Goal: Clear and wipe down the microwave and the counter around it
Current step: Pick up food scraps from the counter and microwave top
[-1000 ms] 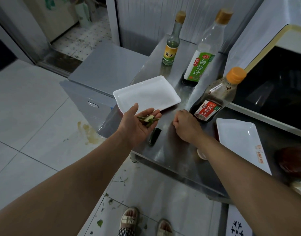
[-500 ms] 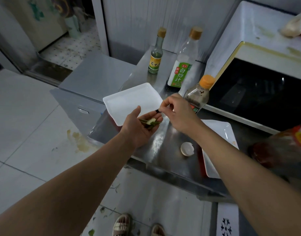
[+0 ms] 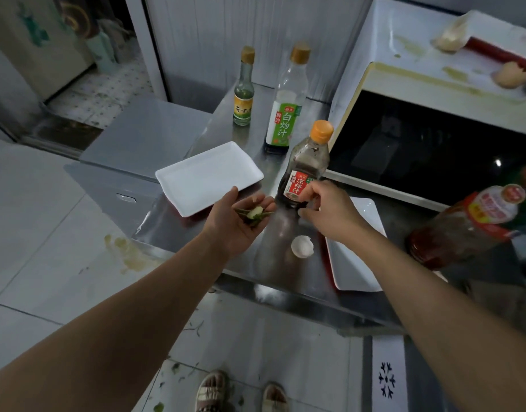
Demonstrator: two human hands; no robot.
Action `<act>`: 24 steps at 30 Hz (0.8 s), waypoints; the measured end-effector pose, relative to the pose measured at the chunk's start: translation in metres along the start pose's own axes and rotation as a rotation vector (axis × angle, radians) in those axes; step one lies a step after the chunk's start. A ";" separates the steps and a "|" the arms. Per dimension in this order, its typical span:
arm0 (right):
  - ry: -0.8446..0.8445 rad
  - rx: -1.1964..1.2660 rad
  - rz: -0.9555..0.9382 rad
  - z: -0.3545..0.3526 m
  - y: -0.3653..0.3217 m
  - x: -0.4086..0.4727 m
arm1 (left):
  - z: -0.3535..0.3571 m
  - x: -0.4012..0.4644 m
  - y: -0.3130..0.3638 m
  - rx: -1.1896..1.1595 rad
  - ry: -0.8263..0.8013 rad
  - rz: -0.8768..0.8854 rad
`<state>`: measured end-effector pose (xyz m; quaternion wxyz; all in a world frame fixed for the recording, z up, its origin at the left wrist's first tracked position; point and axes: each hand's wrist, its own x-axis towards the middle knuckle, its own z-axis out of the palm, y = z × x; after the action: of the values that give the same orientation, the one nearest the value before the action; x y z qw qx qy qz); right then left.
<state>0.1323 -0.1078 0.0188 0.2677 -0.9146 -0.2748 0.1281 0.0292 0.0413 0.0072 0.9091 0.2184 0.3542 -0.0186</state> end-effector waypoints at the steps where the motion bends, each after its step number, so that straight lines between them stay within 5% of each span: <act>1: -0.027 -0.014 0.011 0.001 0.006 -0.003 | -0.002 0.001 -0.001 0.007 0.009 0.001; 10: -0.270 -0.236 0.060 0.028 0.038 -0.029 | -0.018 0.009 -0.015 0.023 0.039 0.003; 24: -0.115 -0.160 0.024 0.040 0.055 -0.038 | -0.011 0.018 -0.031 0.078 0.041 -0.063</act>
<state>0.1099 -0.1516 -0.0417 0.1761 -0.9273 -0.2882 0.1613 0.0296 0.0196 -0.0236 0.8914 0.2428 0.3784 -0.0566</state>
